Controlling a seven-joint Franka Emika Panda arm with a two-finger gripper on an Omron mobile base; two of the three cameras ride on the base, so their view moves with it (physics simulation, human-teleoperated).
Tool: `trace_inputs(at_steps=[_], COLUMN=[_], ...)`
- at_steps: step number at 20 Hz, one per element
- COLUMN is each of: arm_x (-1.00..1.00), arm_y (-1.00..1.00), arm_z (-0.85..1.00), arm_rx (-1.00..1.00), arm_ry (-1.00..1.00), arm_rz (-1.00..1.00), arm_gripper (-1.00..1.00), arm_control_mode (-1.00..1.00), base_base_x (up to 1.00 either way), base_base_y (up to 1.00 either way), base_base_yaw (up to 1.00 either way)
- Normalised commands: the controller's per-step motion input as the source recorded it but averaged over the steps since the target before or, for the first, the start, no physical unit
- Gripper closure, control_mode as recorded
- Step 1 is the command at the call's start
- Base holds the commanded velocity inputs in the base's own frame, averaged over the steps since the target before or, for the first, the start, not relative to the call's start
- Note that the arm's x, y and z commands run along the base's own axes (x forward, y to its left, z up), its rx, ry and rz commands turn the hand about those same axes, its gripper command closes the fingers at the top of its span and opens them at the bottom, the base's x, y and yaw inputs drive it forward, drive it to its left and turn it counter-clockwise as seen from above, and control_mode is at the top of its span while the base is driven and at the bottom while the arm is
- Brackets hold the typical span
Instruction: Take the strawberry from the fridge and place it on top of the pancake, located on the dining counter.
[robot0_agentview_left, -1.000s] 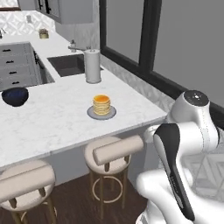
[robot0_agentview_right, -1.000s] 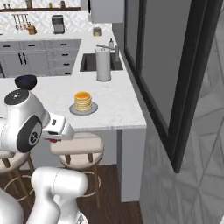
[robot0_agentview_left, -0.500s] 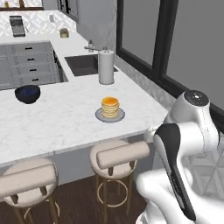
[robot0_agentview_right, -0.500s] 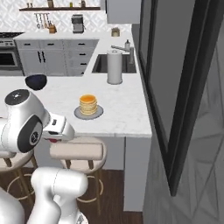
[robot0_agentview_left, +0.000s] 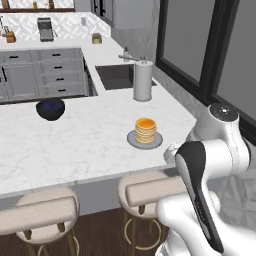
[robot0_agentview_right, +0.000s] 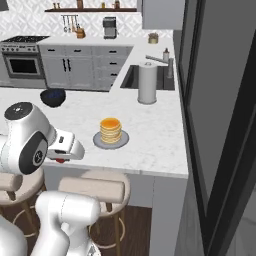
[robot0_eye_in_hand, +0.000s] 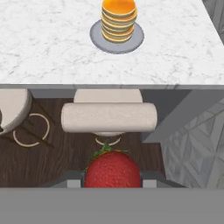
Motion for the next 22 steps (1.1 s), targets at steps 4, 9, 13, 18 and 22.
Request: trace_inputs(at_steps=[4,9,13,18,22], arm_x=[0.0,0.0,0.0,0.0,0.0], arm_y=[0.0,0.0,0.0,0.0,0.0], arm_z=[0.0,0.0,0.0,0.0,0.0], arm_rx=[0.0,0.0,0.0,0.0,0.0], arm_ry=[0.0,0.0,0.0,0.0,0.0], arm_rz=[0.0,0.0,0.0,0.0,0.0], arm_gripper=[1.0,1.0,1.0,1.0,1.0], arm_control_mode=[1.0,1.0,1.0,1.0,1.0], base_base_x=[0.38,0.49,0.47,0.64,0.72], base_base_y=[0.24,0.31,0.23,0.18,0.19], base_base_yaw=[-0.05,-0.09,-0.06,0.0,0.0])
